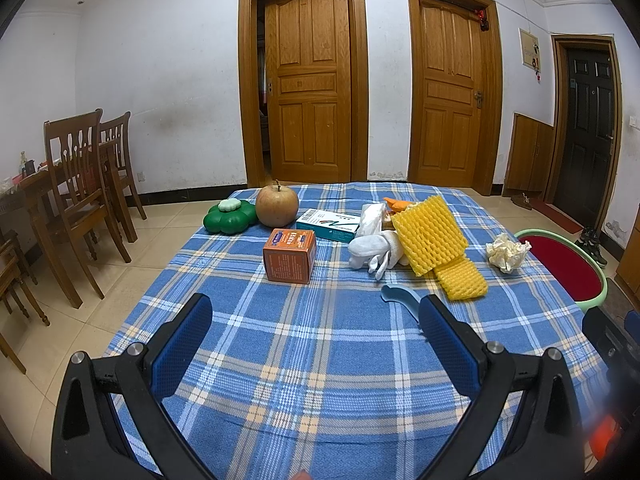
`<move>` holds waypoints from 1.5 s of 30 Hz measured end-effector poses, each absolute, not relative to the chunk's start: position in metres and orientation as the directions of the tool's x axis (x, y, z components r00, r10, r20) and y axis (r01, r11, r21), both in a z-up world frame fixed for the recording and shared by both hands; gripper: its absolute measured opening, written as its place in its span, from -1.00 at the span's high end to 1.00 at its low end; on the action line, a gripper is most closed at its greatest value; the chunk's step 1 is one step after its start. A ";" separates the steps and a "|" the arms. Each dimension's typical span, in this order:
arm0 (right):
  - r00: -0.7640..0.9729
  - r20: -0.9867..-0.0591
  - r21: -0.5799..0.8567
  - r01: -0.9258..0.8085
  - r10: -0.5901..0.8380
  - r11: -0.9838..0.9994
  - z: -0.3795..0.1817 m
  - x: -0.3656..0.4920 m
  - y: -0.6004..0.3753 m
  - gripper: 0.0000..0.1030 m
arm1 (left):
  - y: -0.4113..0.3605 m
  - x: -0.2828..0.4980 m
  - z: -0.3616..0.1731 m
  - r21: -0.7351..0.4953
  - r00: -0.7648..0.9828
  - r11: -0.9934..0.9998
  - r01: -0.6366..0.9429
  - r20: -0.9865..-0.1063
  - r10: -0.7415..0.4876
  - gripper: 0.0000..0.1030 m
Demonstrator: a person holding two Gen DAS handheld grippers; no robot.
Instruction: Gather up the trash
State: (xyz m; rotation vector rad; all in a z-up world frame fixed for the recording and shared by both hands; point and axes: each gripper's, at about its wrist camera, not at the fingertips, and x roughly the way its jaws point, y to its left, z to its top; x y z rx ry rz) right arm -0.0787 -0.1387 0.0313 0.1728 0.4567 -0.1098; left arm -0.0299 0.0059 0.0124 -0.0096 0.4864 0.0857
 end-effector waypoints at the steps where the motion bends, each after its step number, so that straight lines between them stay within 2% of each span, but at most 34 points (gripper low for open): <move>1: 0.892 -0.447 0.141 0.144 -0.066 0.979 0.031 -0.079 -0.138 -1.00 | 0.006 -0.030 0.012 0.011 0.881 0.996 -0.084 -0.467 0.080 -0.97; 15: 0.873 -0.486 0.146 0.131 -0.044 0.981 0.038 -0.063 -0.143 -1.00 | 0.005 -0.008 0.017 0.023 0.865 0.997 -0.068 -0.497 0.070 -0.97; 24: 0.797 -0.603 0.166 0.077 0.039 0.983 0.046 -0.001 -0.158 -1.00 | 0.016 0.050 0.023 0.027 0.820 0.999 -0.039 -0.571 0.047 -0.97; 27: 0.770 -0.638 0.137 0.086 0.021 0.987 0.048 0.024 -0.163 -1.00 | 0.019 0.076 0.021 0.064 0.791 0.996 -0.055 -0.606 0.083 -0.97; 34: 0.714 -0.701 0.086 0.082 0.001 0.993 0.037 0.076 -0.177 -1.00 | 0.041 0.133 0.004 0.032 0.713 0.995 -0.092 -0.696 0.088 -0.97; 39: 0.677 -0.736 0.088 0.078 0.012 0.993 0.023 0.108 -0.189 -0.99 | 0.049 0.157 -0.010 0.048 0.678 0.993 -0.107 -0.727 0.108 -0.82; 41: 0.661 -0.750 0.095 0.078 0.020 0.992 0.019 0.118 -0.192 -0.93 | 0.051 0.162 -0.015 0.046 0.668 0.994 -0.103 -0.737 0.103 -0.78; 43: 0.649 -0.760 0.110 0.076 0.035 0.991 0.014 0.126 -0.195 -0.75 | 0.053 0.167 -0.020 0.042 0.655 0.994 -0.099 -0.750 0.097 -0.73; 45: 0.636 -0.769 0.137 0.061 0.068 0.989 0.008 0.133 -0.196 -0.66 | 0.057 0.169 -0.024 0.034 0.646 0.994 -0.100 -0.758 0.091 -0.67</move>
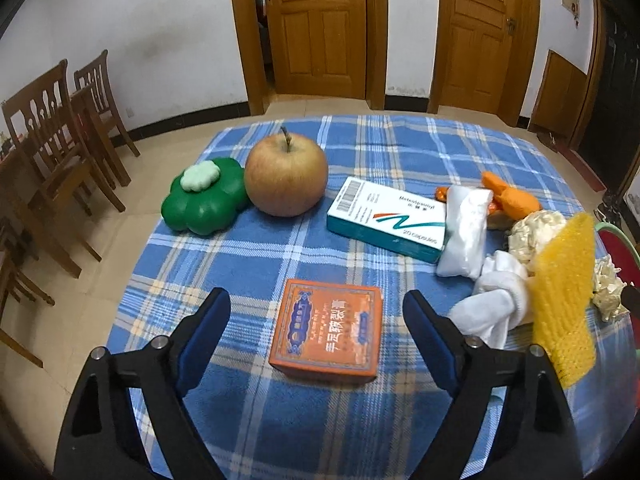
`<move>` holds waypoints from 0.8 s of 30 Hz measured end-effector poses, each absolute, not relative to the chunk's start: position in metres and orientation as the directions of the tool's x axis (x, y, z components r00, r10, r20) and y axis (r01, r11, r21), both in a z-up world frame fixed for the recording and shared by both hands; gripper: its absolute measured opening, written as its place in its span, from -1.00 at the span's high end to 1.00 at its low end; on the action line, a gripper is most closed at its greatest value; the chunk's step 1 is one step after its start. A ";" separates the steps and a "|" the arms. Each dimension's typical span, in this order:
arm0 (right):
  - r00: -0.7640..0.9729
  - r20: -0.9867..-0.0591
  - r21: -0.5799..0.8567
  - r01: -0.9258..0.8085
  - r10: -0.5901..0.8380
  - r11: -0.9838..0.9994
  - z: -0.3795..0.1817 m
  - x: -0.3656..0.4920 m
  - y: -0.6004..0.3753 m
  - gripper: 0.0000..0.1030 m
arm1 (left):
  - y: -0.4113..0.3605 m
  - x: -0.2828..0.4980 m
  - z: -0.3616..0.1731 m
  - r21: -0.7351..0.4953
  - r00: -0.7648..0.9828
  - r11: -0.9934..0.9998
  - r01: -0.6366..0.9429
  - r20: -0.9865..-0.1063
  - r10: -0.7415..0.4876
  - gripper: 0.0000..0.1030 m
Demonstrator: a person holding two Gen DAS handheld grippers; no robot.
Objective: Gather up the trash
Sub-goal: 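Grasp the crumpled white tissue with the right tool while the left tool grasps the orange box, then carry the tissue and orange box over the red bucket and open both tools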
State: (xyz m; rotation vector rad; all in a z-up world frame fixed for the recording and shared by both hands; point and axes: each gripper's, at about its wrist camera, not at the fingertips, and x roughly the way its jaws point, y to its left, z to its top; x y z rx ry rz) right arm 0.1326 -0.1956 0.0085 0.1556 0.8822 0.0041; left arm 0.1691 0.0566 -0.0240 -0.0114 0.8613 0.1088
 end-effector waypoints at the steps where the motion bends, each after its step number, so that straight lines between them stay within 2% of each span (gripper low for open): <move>1: 0.632 -0.771 0.146 0.052 0.081 0.988 0.007 0.134 -0.195 -0.57 | 0.058 0.170 -0.026 0.029 0.642 0.994 -0.104 -0.761 0.090 -0.63; 3: 0.621 -0.776 0.165 0.031 0.111 0.986 0.001 0.140 -0.193 -0.56 | 0.060 0.170 -0.029 0.010 0.631 0.995 -0.097 -0.773 0.070 -0.37; 4: 0.618 -0.778 0.169 0.028 0.116 0.985 -0.001 0.141 -0.193 -0.51 | 0.061 0.171 -0.031 -0.009 0.624 0.996 -0.089 -0.780 0.049 -0.32; 5: 0.614 -0.780 0.174 0.025 0.123 0.984 -0.003 0.143 -0.192 -0.41 | 0.063 0.171 -0.033 -0.027 0.618 0.996 -0.082 -0.786 0.030 -0.17; 6: 0.607 -0.784 0.179 0.018 0.132 0.984 -0.006 0.145 -0.191 -0.15 | 0.062 0.170 -0.034 -0.039 0.612 0.996 -0.078 -0.791 0.017 -0.05; 7: 0.602 -0.787 0.179 0.016 0.134 0.984 -0.008 0.147 -0.191 -0.03 | 0.063 0.170 -0.035 -0.048 0.609 0.996 -0.077 -0.793 0.008 -0.05; 8: 0.606 -0.786 0.172 0.019 0.125 0.985 -0.009 0.147 -0.191 -0.02 | 0.064 0.168 -0.035 -0.052 0.615 0.996 -0.076 -0.789 0.006 -0.03; 10: 0.620 -0.776 0.171 0.025 0.118 0.985 -0.008 0.147 -0.191 0.20 | 0.064 0.166 -0.035 -0.059 0.619 0.996 -0.072 -0.786 -0.002 -0.01; 13: 0.636 -0.759 0.200 0.024 0.140 0.979 -0.003 0.141 -0.194 0.36 | 0.063 0.158 -0.029 -0.073 0.631 0.996 -0.060 -0.775 -0.019 -0.01; 24: 0.703 -0.701 0.233 0.069 0.119 0.970 0.025 0.098 -0.218 0.41 | 0.036 0.130 0.017 -0.093 0.698 0.995 0.024 -0.711 -0.084 0.00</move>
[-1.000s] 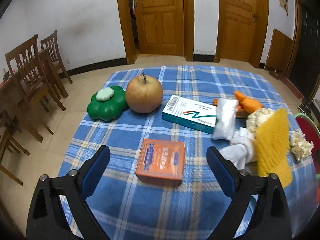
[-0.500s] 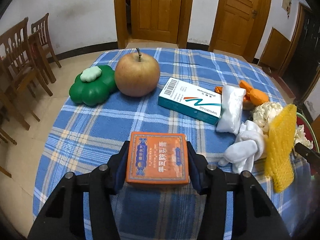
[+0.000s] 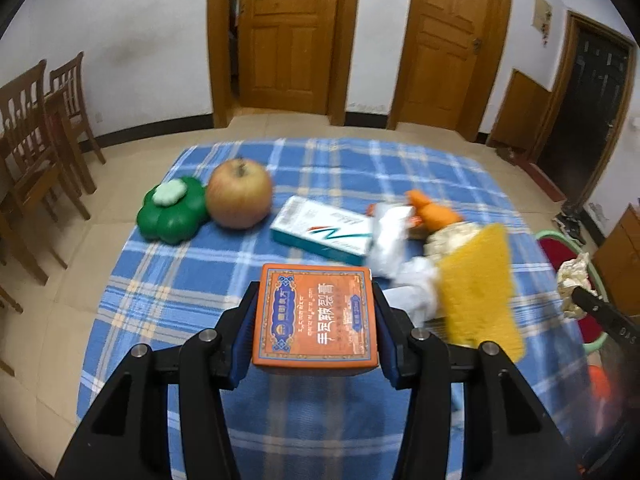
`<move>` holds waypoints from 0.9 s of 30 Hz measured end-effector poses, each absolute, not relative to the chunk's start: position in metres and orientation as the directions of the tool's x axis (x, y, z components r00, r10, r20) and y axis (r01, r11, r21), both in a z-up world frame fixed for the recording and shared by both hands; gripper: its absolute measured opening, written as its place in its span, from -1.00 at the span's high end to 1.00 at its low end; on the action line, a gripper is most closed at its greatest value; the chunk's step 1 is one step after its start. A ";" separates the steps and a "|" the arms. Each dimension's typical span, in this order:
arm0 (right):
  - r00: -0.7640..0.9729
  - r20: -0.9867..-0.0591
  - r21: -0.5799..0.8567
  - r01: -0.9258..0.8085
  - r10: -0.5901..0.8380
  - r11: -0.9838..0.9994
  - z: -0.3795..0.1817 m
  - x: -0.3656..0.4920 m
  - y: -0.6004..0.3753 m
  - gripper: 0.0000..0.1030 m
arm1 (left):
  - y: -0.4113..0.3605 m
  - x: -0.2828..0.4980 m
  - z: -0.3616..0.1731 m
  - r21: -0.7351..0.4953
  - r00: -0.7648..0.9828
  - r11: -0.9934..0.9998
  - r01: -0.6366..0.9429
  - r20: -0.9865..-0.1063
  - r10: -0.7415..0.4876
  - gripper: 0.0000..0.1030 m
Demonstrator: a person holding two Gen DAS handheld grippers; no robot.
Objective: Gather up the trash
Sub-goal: 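Carry the tissue and orange box over the red bucket and open both tools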
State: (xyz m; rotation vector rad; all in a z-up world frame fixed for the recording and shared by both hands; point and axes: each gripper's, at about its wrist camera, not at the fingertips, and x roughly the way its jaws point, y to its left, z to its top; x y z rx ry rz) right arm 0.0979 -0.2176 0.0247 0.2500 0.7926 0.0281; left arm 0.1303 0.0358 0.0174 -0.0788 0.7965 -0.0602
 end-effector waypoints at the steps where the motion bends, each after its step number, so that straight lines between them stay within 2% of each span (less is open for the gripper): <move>1: 0.707 -0.698 0.237 0.081 0.112 0.968 0.027 0.092 -0.223 0.41 | 0.031 0.129 0.022 -0.098 0.702 0.994 0.039 -0.706 -0.097 0.00; 9: 0.724 -0.689 0.233 0.187 0.027 0.954 0.037 0.065 -0.267 0.41 | -0.032 0.123 0.041 -0.109 0.689 0.975 0.193 -0.692 -0.214 0.00; 20: 0.703 -0.710 0.275 0.341 -0.050 0.899 0.008 0.061 -0.330 0.41 | -0.140 0.144 0.039 -0.095 0.628 0.925 0.368 -0.709 -0.322 0.00; 27: 0.697 -0.715 0.318 0.396 -0.057 0.862 0.000 0.062 -0.354 0.25 | -0.198 0.161 0.028 -0.086 0.585 0.892 0.443 -0.727 -0.361 0.00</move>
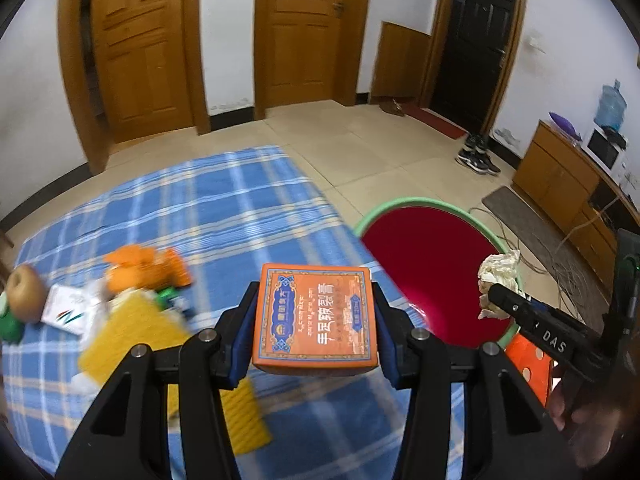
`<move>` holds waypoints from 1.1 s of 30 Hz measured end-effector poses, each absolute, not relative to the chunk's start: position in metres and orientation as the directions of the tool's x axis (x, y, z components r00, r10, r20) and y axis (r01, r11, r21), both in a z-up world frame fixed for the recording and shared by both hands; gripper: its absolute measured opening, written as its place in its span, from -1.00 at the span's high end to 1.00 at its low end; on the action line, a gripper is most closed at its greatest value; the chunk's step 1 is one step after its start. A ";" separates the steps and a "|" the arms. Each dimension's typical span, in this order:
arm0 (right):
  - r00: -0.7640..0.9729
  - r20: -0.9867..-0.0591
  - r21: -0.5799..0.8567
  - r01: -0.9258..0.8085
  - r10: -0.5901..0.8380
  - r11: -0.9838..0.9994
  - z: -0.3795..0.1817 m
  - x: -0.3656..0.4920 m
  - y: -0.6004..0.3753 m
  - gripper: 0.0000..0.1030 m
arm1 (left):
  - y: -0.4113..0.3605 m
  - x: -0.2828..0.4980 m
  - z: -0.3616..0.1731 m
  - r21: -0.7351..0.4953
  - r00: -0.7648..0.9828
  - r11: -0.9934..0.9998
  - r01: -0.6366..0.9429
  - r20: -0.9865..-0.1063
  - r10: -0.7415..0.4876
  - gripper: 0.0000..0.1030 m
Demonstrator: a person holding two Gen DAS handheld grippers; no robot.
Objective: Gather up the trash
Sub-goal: 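Carry the tissue and orange box over the red bucket and open both tools, then move both open tools back toward the items on the table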
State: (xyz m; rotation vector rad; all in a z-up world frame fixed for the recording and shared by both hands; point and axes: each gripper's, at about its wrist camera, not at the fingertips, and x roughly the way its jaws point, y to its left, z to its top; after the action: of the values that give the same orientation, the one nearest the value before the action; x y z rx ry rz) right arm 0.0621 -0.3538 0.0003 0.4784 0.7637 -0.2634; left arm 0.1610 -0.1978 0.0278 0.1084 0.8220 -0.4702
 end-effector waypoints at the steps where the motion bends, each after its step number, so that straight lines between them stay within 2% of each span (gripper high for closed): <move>1: 0.701 -0.711 0.326 0.394 -0.052 0.859 0.000 0.061 -0.356 0.25 | -0.206 0.163 0.025 -0.085 0.576 0.888 0.453 -0.732 -0.364 0.00; 5: 0.712 -0.701 0.347 0.390 -0.040 0.853 0.000 0.059 -0.361 0.11 | -0.231 0.167 0.015 -0.088 0.545 0.868 0.489 -0.747 -0.382 0.00; 7: 0.724 -0.688 0.355 0.397 -0.051 0.847 0.001 0.056 -0.362 -0.17 | -0.243 0.171 0.011 -0.085 0.535 0.859 0.505 -0.750 -0.388 0.00; 8: 0.730 -0.681 0.361 0.403 -0.057 0.841 0.001 0.054 -0.364 -0.22 | -0.248 0.172 0.010 -0.084 0.527 0.852 0.517 -0.754 -0.393 0.00; 19: 0.739 -0.659 0.398 0.500 -0.139 0.769 0.006 0.023 -0.381 -0.22 | -0.298 0.187 -0.001 -0.063 0.494 0.812 0.581 -0.765 -0.413 -0.01; 24: 0.732 -0.666 0.410 0.521 -0.145 0.749 0.002 0.014 -0.387 -0.22 | -0.311 0.184 -0.004 -0.076 0.468 0.806 0.588 -0.780 -0.415 -0.32; 33: 0.735 -0.663 0.409 0.518 -0.146 0.751 0.007 0.007 -0.385 -0.22 | -0.296 0.172 0.002 -0.075 0.479 0.815 0.574 -0.777 -0.409 -0.35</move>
State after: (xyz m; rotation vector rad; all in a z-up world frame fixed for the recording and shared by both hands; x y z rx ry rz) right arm 0.0074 -0.3854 0.0066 0.6215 0.6496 -0.3920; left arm 0.1720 -0.2963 0.0021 0.2061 0.8871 -0.6047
